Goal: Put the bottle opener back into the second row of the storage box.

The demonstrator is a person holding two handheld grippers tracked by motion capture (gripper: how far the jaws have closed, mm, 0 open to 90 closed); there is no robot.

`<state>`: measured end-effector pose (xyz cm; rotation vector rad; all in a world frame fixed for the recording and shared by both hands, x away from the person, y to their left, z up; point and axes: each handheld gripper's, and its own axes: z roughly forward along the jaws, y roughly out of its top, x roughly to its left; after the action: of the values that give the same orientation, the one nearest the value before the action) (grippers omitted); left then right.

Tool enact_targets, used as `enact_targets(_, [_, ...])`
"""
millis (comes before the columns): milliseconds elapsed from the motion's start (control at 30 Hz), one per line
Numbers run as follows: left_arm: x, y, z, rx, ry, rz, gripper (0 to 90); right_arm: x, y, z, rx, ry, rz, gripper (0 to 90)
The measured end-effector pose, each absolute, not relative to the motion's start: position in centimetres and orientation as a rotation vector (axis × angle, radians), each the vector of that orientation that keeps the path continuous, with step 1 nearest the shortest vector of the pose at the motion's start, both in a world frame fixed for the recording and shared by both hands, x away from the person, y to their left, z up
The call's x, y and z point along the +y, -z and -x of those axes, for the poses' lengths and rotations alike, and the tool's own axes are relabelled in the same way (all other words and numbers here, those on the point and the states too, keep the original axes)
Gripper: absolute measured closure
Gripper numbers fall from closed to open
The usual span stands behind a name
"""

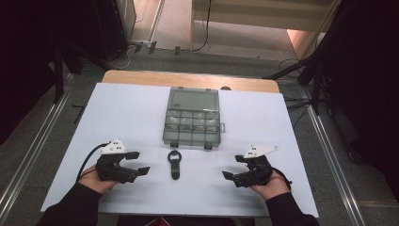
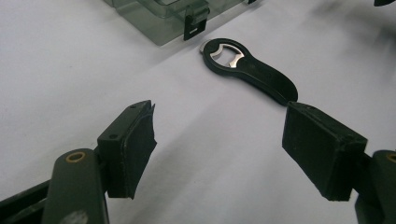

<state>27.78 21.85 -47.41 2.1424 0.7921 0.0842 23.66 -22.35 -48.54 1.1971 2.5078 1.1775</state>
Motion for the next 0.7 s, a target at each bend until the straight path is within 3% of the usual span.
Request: enact_targets(700, [21.9,47.35,-27.75,0.788,-0.078,-2.141,25.2,-22.65,48.39,-23.93,2.498,-1.228,-1.256,24.8])
